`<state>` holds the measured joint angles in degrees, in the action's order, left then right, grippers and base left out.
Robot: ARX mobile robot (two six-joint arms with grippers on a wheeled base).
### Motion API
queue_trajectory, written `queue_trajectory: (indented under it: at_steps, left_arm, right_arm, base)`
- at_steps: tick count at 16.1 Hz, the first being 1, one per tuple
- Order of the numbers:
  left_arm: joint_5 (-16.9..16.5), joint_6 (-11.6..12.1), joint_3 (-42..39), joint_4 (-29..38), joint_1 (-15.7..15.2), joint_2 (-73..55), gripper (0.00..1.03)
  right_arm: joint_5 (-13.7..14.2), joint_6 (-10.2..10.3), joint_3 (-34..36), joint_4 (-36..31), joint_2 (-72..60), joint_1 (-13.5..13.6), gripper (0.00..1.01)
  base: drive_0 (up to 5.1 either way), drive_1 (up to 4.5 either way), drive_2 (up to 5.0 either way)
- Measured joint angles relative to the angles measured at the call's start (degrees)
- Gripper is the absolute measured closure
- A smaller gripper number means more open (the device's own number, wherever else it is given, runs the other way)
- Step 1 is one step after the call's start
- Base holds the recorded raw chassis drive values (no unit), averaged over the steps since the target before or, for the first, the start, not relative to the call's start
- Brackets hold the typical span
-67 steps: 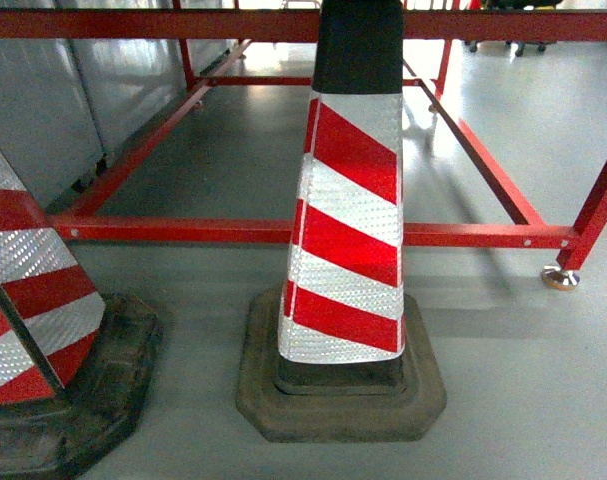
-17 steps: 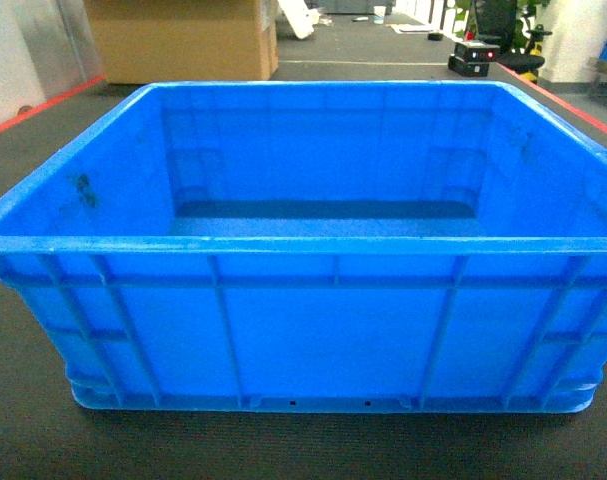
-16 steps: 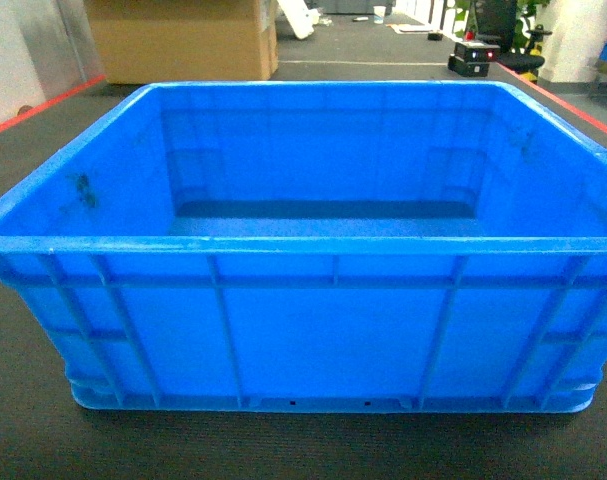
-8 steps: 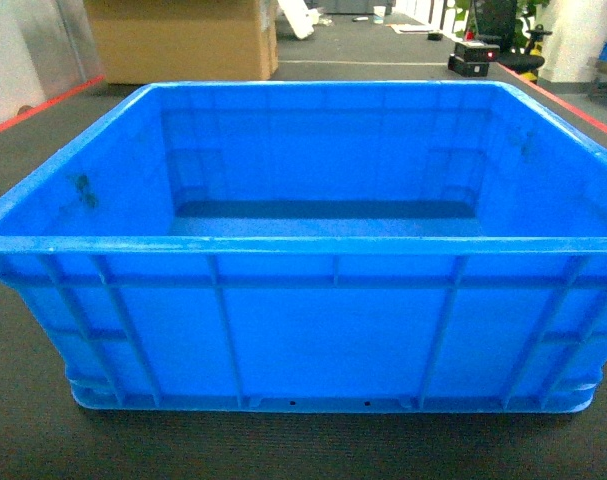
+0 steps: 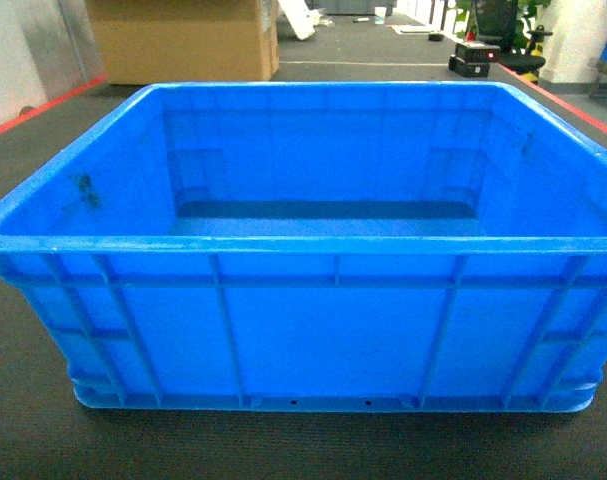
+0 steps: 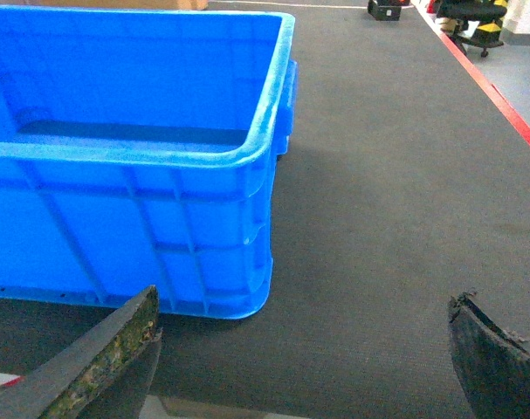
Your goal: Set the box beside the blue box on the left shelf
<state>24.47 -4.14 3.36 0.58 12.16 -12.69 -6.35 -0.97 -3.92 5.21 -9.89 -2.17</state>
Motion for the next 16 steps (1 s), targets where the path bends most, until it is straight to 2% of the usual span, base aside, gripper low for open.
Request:
queue_trajectory:
  at_steps: [2,4,6,8,10,11,13,16]
  left_arm:
    - [-1.9,0.0,4.3,9.4,-3.0,-10.7,0.05]
    - [-5.4,-0.3,12.6,17.4,-6.2,-23.5,0.05]
    - [-9.5,0.1,21.0,20.8,-9.7,-38.6,0.05]
    - [-13.5,-0.1,29.5,17.4,-11.7,-51.9,0.05]
    - [-16.2,-0.4,37.0,14.9,-11.7,-60.7,0.05]
    - [-16.6,-0.4,40.5,14.6,-10.7,-65.0,0.05]
    - [-17.2,-0.9,43.9,12.0,-9.7,-68.9,0.05]
    - [-18.1,-1.4,47.0,8.7,-8.2,-73.2,0.05]
  right_arm:
    - [0.7,0.6,-3.2,-9.2,-11.6,1.1,0.03]
    - [3.8,2.5,-11.5,-16.7,-27.5,3.1,0.03]
    - [8.0,2.4,-21.2,-19.5,-43.7,5.8,0.03]
    - [10.0,2.4,-31.1,-17.7,-57.3,7.8,0.03]
    - [10.9,2.5,-39.8,-15.8,-67.4,8.9,0.03]
    - [11.0,3.1,-43.9,-14.8,-72.5,8.9,0.03]
    - [11.1,4.4,-48.1,-13.9,-79.3,8.9,0.03]
    - [11.1,6.0,-50.5,-12.9,-84.5,8.9,0.03]
  base:
    - [0.0,0.0,0.0]
    - [0.0,0.0,0.0]
    - [0.0,0.0,0.0]
    - [0.0,0.0,0.0]
    - [0.0,0.0,0.0]
    - [0.0,0.0,0.0]
    - [0.0,0.0,0.0]
    - [0.0,0.0,0.0]
